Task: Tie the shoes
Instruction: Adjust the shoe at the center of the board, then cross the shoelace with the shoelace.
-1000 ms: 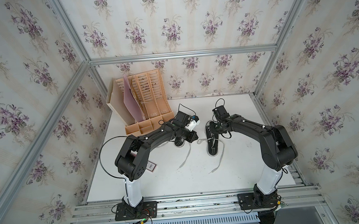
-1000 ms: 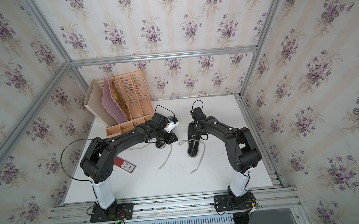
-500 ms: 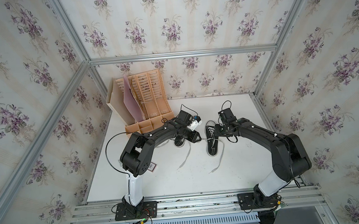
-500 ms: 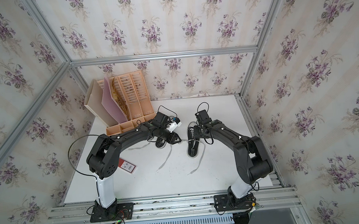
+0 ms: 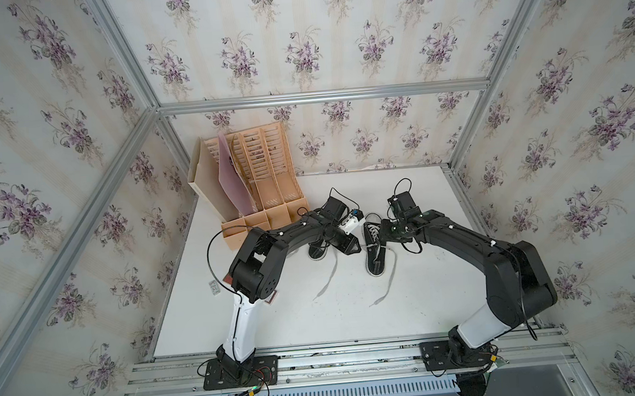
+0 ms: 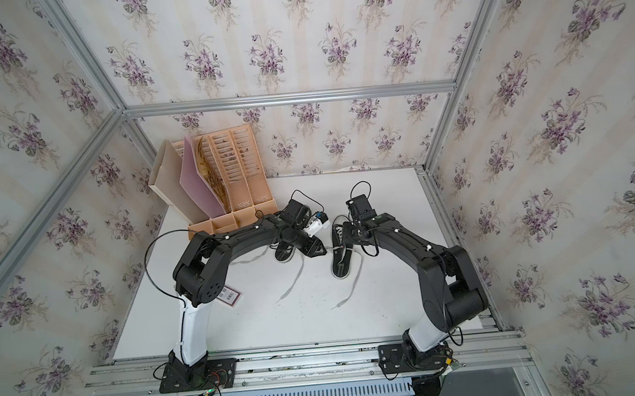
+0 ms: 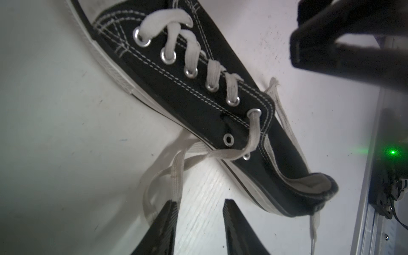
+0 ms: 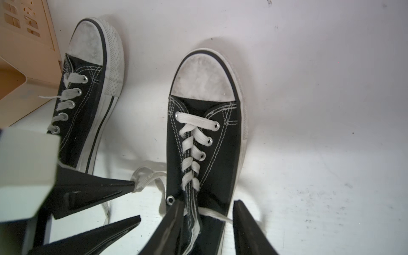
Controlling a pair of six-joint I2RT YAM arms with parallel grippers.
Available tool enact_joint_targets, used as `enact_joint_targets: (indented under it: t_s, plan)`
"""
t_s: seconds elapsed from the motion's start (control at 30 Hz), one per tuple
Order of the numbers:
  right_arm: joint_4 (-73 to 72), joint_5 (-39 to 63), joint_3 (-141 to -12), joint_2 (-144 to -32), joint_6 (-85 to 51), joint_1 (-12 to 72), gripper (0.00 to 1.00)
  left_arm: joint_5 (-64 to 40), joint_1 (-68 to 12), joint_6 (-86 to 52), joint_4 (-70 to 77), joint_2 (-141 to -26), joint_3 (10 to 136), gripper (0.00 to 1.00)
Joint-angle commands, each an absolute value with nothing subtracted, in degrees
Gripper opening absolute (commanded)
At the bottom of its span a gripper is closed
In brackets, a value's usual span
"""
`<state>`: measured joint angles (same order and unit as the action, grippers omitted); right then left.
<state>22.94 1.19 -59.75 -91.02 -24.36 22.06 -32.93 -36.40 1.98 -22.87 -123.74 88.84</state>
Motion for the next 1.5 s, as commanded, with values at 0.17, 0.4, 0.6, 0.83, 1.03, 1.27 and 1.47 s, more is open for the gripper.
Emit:
enact_joint_targets:
  t_s: [0.17,0.4,0.6,0.83,1.03,1.27,1.47]
  plan:
    - [22.41,1.02,-59.78,-90.5,-25.48,22.0,0.4,-31.05,-36.71,2.9,-23.12,-125.68,89.67,0.34]
    - [22.2,1.32,-59.79,-90.47,-25.59,22.01,0.4,-27.03,-36.81,2.42,-21.93,-125.55,89.82,0.39]
    - [21.97,1.41,-59.81,-90.64,-25.53,22.05,0.39,-26.46,-36.82,2.24,-20.98,-125.07,89.63,0.4]
    - [21.64,1.56,-59.89,-90.79,-25.64,22.01,0.39,-26.81,-36.83,2.08,-21.09,-125.65,90.19,0.27]
    - [16.79,7.78,-57.03,-88.59,-26.77,19.74,0.38,-27.31,-36.69,2.54,-20.48,-120.74,87.79,0.12]
    - [12.51,13.36,-54.05,-87.6,-25.23,18.36,0.37,-28.67,-36.47,1.23,-20.22,-115.89,86.15,0.08]
    - [13.71,12.27,-54.24,-88.95,-25.21,18.37,0.41,-28.45,-36.47,1.83,-21.02,-118.99,87.4,0.32]
